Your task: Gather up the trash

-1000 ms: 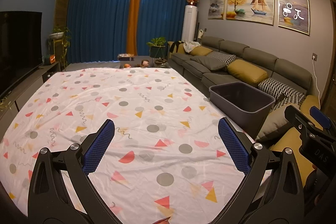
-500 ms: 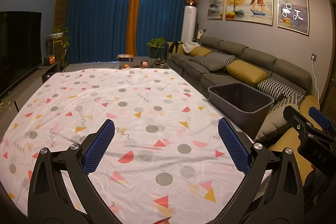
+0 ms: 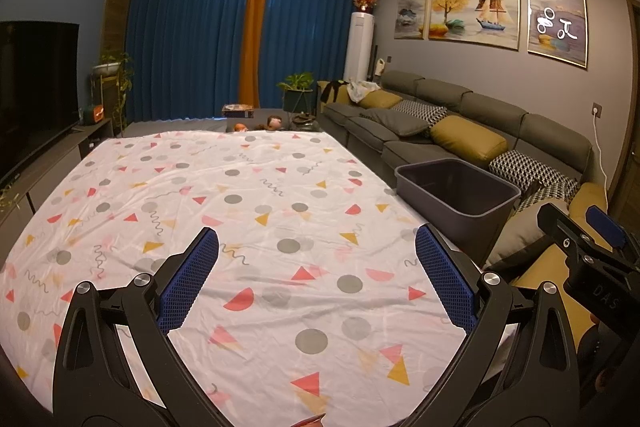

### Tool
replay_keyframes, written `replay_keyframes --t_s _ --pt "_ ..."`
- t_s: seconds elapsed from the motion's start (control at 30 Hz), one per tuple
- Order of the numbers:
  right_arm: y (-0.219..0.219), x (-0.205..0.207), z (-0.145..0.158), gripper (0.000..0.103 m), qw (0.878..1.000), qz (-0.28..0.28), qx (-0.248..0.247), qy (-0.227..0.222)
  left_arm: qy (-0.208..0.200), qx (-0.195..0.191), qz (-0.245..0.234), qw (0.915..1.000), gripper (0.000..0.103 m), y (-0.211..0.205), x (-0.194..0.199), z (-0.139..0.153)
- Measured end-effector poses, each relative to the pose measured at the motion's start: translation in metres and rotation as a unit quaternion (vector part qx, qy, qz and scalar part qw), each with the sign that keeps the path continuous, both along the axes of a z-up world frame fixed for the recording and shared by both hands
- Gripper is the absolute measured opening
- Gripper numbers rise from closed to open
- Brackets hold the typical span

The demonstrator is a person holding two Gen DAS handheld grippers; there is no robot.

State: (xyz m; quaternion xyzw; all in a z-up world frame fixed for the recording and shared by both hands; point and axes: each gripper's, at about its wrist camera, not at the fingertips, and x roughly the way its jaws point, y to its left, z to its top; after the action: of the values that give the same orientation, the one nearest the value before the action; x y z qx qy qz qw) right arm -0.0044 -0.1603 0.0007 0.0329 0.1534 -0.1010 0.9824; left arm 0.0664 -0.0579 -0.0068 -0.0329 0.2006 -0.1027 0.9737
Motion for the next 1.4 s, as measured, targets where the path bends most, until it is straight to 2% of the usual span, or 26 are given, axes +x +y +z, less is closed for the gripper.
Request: replay_keyframes --t_s 1.4 --pt "0.0008 -0.001 0.0009 0.097 1.0 -0.001 0.003 -0.005 -0.002 0.0 -0.004 1.0 0.097 -0.0003 -0.0041 0.0029"
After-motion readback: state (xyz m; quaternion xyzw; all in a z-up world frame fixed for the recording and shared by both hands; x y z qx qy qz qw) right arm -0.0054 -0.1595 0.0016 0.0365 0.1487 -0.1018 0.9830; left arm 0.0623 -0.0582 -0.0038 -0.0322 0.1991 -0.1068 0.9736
